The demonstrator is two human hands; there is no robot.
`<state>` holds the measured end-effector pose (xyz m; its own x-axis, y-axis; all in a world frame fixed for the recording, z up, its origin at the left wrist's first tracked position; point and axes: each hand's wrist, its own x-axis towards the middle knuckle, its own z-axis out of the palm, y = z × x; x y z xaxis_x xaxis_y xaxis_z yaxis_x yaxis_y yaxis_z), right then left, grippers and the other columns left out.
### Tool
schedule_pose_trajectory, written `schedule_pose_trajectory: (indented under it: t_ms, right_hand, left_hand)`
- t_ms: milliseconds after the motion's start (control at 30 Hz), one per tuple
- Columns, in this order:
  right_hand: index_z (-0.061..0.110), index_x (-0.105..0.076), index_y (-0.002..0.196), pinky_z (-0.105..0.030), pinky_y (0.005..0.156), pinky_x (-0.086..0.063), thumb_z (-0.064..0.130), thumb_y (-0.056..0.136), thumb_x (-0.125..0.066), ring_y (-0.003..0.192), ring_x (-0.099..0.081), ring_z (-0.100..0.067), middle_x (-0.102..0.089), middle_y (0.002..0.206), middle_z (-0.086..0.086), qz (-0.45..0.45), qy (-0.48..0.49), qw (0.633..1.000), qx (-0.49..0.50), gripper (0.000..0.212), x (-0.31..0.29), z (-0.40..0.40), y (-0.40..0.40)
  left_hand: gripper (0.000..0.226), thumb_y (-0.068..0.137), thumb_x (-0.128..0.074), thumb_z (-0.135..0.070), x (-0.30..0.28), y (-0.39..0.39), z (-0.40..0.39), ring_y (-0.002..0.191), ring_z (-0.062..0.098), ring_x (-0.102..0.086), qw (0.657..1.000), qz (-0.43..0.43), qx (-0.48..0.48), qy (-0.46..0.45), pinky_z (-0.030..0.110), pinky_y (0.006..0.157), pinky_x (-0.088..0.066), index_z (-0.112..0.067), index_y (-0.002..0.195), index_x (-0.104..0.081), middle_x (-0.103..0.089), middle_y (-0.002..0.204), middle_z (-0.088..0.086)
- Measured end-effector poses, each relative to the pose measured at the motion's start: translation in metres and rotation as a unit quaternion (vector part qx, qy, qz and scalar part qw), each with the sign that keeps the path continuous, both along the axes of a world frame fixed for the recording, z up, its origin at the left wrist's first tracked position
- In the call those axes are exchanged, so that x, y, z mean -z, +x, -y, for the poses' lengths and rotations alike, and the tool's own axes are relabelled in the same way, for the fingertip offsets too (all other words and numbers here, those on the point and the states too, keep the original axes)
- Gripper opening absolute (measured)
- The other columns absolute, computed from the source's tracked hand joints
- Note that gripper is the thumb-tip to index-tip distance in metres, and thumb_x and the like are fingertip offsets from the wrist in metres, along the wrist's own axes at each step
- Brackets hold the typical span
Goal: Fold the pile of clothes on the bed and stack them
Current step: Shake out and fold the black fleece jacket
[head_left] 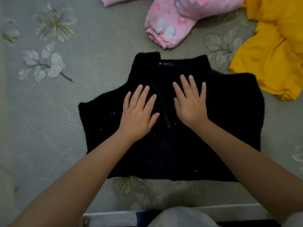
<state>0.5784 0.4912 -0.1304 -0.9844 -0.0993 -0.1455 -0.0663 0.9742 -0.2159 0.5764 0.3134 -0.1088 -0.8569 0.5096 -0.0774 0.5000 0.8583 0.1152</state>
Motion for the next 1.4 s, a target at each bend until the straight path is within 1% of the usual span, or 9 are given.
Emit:
schedule_pose_trajectory:
  t_ms: [167,367,533,733,867,967,1200,1333,1400]
  right_hand:
    - [0.004,-0.051,0.129,-0.062,0.104,-0.019,0.02,0.092,-0.04,0.13,-0.037,-0.04,-0.043,0.139,-0.021,0.027,0.006,0.999,-0.027,0.043,0.008,0.004,0.014]
    - [0.003,-0.049,0.13,-0.063,0.104,-0.016,0.025,0.091,-0.033,0.132,-0.034,-0.042,-0.041,0.14,-0.022,0.041,0.006,0.999,-0.034,0.048,0.004,0.006,0.016]
    - [0.008,-0.042,0.137,-0.054,0.108,-0.002,0.026,0.095,-0.044,0.139,-0.023,-0.035,-0.032,0.147,-0.018,0.043,0.002,0.993,-0.109,0.045,0.001,0.024,0.013]
    - [0.019,-0.024,0.145,-0.048,0.112,0.007,0.034,0.097,-0.033,0.144,-0.002,-0.025,-0.013,0.155,-0.007,0.09,0.022,0.987,-0.129,0.051,-0.007,0.055,0.015]
    - [0.016,-0.032,0.142,-0.048,0.111,0.004,0.034,0.096,-0.035,0.143,-0.01,-0.028,-0.02,0.153,-0.011,0.119,0.006,0.986,-0.116,0.05,-0.012,0.057,0.054]
    - [0.006,-0.059,0.121,-0.063,0.097,-0.03,0.032,0.087,-0.037,0.123,-0.046,-0.04,-0.052,0.132,-0.021,0.075,0.031,0.989,-0.124,0.047,-0.016,0.06,0.095]
    - [0.012,-0.057,0.125,-0.064,0.097,-0.03,0.041,0.086,-0.031,0.125,-0.045,-0.041,-0.05,0.135,-0.015,0.118,0.083,0.986,-0.088,0.055,-0.006,0.062,0.124]
    - [0.022,-0.027,0.144,-0.051,0.112,0.005,0.046,0.095,-0.025,0.144,-0.005,-0.028,-0.014,0.155,-0.003,0.156,0.046,0.985,-0.049,0.054,0.002,0.061,0.119]
    - [0.018,-0.029,0.143,-0.048,0.112,0.006,0.034,0.097,-0.038,0.143,-0.005,-0.027,-0.015,0.155,-0.006,0.115,0.001,0.993,-0.012,0.05,-0.005,0.052,0.127]
  left_hand:
    - [0.068,0.055,-0.084,-0.035,0.009,0.052,0.034,0.106,0.043,-0.058,0.999,0.025,0.026,-0.039,0.065,0.086,-0.038,-0.001,0.11,-0.064,-0.061,0.115,0.025]
    - [0.025,0.075,-0.05,0.005,-0.01,0.013,0.058,0.079,0.037,-0.063,0.95,0.006,-0.241,0.198,0.034,0.076,-0.045,0.004,0.096,-0.064,-0.067,0.089,0.021]
    - [0.049,0.091,-0.047,-0.011,-0.015,-0.032,0.119,0.12,0.032,-0.045,0.86,0.023,-0.495,0.125,0.032,0.096,-0.032,-0.002,0.137,-0.031,-0.046,0.132,0.019]
    - [0.063,0.091,-0.05,-0.025,-0.008,0.015,0.104,0.135,0.032,-0.028,0.921,0.051,-0.376,0.092,0.037,0.11,-0.021,0.001,0.142,-0.023,-0.029,0.146,0.021]
    - [0.046,0.091,-0.053,-0.03,-0.001,0.091,0.108,0.113,0.028,-0.049,0.765,0.111,-0.588,0.239,0.029,0.09,-0.039,0.0,0.125,-0.044,-0.054,0.116,0.013]
    - [0.018,0.095,-0.046,-0.021,0.004,0.143,0.117,0.077,0.009,-0.053,0.715,0.158,-0.594,0.334,0.013,0.065,-0.037,-0.006,0.099,-0.053,-0.051,0.08,-0.009]
    - [0.017,0.098,-0.039,-0.022,0.024,0.13,0.164,0.058,0.007,-0.041,0.756,0.144,-0.573,0.281,0.011,0.047,-0.032,-0.009,0.088,-0.04,-0.043,0.067,-0.007]
    - [0.022,0.098,-0.038,-0.021,0.029,0.116,0.155,0.085,0.032,-0.052,0.74,0.192,-0.615,0.194,0.031,0.064,-0.034,-0.001,0.105,-0.045,-0.055,0.085,0.011]
    - [0.027,0.093,-0.044,-0.007,0.02,0.113,0.147,0.104,0.037,-0.051,0.795,0.125,-0.574,0.152,0.037,0.083,-0.036,0.005,0.118,-0.048,-0.058,0.108,0.022]
